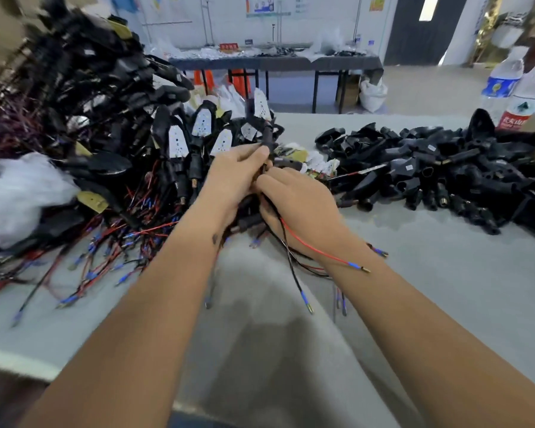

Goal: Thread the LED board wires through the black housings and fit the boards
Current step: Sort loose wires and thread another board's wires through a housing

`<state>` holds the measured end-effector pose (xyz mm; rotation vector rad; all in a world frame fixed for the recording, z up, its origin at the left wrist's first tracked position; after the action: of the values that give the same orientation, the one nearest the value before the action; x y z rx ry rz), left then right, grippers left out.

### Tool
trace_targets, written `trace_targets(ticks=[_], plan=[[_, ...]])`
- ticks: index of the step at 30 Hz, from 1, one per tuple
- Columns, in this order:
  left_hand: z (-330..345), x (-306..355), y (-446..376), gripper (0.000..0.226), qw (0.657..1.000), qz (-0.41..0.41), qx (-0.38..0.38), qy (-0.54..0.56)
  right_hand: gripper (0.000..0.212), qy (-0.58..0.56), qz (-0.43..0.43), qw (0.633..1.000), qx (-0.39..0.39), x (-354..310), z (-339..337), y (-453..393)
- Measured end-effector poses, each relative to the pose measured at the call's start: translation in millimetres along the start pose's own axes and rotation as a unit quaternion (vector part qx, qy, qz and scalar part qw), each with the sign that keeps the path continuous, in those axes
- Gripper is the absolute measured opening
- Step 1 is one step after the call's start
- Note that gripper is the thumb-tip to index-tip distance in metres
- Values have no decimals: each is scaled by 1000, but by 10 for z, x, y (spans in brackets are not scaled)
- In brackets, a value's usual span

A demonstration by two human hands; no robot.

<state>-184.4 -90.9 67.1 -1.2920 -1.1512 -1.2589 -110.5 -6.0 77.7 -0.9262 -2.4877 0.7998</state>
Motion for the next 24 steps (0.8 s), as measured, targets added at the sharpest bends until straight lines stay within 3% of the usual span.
trace_targets(ticks=[4,6,8,11,16,19,21,24], plan=[[-500,31,-132,22,996,-3,82,-28,33,-33,14,999,-36,-143,235,-299],[-684,-29,-189,6,989,-12,137,-49,49,-81,19,994,-76,-182,393,-303],[-832,-107,-235,17,981,-23,183,-54,55,-110,31,990,-85,-161,470,-222],[-949,-77,-271,11,957,-1,245,-156,50,-116,61,988,-85,-39,508,-84],[-983,32,-174,25,883,32,341,-320,26,-137,118,982,-60,226,460,167],[-972,101,-121,20,862,38,373,-341,21,-151,150,976,-41,367,391,329],[-917,167,-76,31,831,36,400,-386,21,-160,182,970,-27,485,335,453],[-570,269,22,37,786,107,391,-468,22,-136,229,963,-32,698,283,684]])
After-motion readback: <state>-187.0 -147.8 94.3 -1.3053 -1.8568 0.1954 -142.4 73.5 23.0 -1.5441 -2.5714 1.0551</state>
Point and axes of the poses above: each hand's wrist, its own y-axis away from the middle knuckle, its own z-axis out of the palm, x = y × z, the point moved 7 cm from there along -y, towards the middle knuckle, and after that the axes turned 11 degrees about -z, right-handed, at the moved point
